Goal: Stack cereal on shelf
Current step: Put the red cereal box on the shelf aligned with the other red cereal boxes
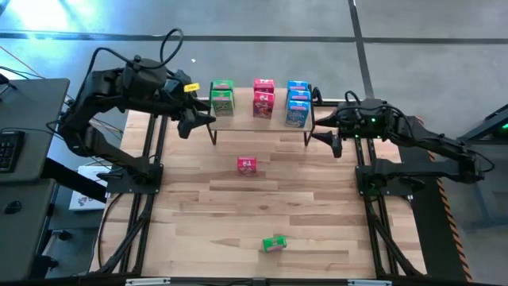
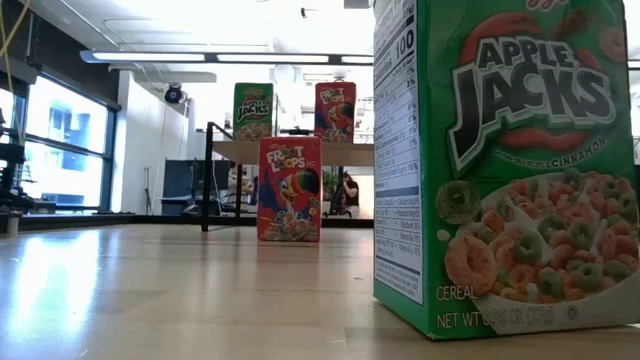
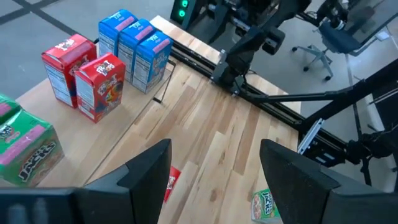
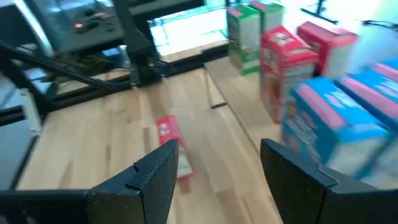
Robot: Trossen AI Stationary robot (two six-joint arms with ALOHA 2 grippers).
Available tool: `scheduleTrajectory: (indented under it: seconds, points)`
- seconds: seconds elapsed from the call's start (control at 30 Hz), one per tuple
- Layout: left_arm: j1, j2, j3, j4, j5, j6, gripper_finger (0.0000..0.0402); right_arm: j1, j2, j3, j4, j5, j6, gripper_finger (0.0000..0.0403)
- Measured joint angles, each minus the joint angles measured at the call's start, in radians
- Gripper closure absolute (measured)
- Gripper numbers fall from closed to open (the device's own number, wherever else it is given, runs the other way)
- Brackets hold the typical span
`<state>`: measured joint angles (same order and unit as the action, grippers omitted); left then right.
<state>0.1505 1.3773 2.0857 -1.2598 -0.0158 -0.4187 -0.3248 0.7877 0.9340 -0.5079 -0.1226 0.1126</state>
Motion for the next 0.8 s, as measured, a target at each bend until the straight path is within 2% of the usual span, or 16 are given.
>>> scheduleTrajectory:
  seconds: [0.1, 0.33, 0.5, 0.8]
  points:
    - [0.0, -0.006, 0.0, 0.0, 0.0, 0.0, 0.0164, 0.0, 0.039, 0.0, 0.039, -0.043, -0.001, 0.0182]
    - [0.0, -0.009, 0.0, -0.001, 0.0, 0.001, 0.0164, 0.0, 0.092, 0.0, 0.121, -0.069, -0.007, 0.0182]
    - [0.0, -0.009, 0.0, -0.002, 0.0, 0.012, 0.0164, 0.003, 0.114, 0.0, 0.204, -0.15, -0.008, 0.0182]
    - [0.0, -0.011, 0.0, -0.006, 0.004, 0.015, 0.0164, 0.079, 0.189, 0.0, 0.354, -0.092, 0.019, 0.0182]
